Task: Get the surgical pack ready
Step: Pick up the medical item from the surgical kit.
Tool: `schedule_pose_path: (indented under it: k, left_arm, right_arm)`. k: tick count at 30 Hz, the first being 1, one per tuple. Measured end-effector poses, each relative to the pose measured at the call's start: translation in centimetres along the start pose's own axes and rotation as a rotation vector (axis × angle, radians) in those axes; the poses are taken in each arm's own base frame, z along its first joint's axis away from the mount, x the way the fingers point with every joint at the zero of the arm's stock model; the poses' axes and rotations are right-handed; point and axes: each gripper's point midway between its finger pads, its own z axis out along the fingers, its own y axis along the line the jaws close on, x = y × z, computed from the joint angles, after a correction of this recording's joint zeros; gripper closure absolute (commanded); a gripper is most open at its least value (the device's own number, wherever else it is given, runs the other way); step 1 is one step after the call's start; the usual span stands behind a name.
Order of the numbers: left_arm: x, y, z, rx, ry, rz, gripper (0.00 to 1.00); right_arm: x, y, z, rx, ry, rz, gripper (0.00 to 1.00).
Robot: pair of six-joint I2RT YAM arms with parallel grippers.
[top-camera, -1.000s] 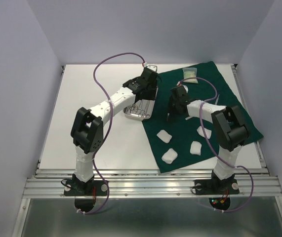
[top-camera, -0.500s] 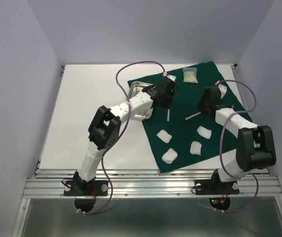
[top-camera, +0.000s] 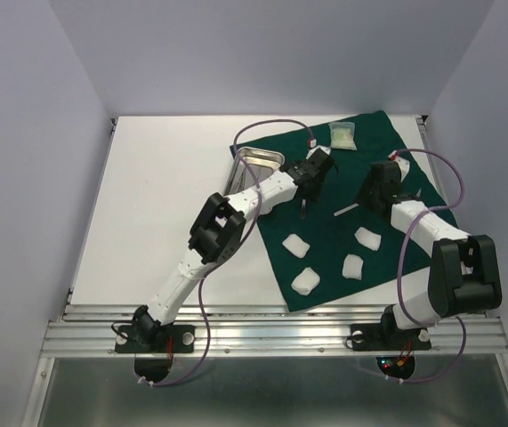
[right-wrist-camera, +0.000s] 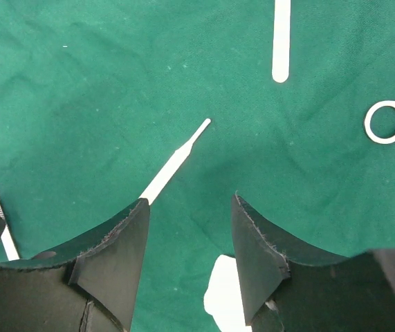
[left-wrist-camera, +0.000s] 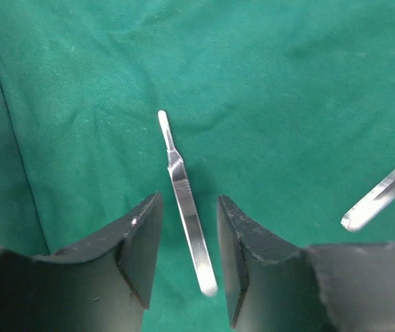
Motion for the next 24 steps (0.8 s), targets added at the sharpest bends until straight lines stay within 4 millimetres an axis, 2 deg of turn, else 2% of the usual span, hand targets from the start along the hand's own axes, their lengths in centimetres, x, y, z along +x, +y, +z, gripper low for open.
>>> schedule_pose_path:
  k: [5,11,17,24]
  left_arm:
    - [1.3,0.7,1.3,-0.052,0.026,0.005,0.56]
    - [1.9,0.1,1.5,-0.062,0.028,0.012,0.65]
    - [2.1,-0.6,1.4,-0.078,0.009,0.034,0.94]
    - [2.1,-0.5,1.3,-0.090,0.002,0.057,0.97]
  right_arm:
    - [0.1,-0.1,-0.1,0.000,0.002,-0.001,0.44]
    - [0.3,0.0,-0.1,-0.004,0.007,-0.001,0.44]
    - [0.3,0.1,-0.1,-0.010,0.010,-0.001,0.44]
    - [0.1,0.1,-0.4,-0.015,0.003,0.002,0.44]
